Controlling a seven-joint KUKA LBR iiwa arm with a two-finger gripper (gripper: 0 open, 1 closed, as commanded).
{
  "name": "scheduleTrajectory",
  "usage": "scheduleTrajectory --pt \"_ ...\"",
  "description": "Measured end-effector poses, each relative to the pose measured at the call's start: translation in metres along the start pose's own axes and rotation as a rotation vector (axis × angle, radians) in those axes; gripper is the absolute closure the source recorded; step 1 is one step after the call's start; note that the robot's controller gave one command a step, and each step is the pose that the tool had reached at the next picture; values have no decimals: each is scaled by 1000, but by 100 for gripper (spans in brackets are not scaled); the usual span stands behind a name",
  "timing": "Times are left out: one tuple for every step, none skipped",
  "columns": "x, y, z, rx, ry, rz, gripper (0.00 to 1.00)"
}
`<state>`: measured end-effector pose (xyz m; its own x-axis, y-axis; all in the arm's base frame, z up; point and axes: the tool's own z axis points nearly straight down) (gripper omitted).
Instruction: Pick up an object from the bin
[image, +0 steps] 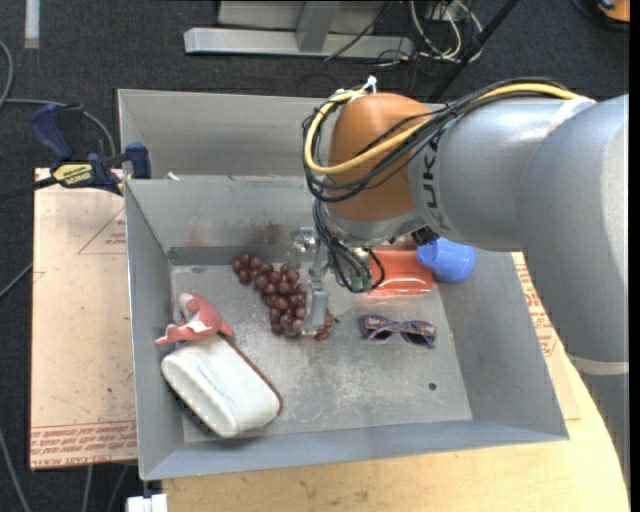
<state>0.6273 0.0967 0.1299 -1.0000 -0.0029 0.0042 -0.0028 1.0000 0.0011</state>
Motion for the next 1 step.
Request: scheduleTrajectory --pt "-1 0 -5 0 -5 2 0"
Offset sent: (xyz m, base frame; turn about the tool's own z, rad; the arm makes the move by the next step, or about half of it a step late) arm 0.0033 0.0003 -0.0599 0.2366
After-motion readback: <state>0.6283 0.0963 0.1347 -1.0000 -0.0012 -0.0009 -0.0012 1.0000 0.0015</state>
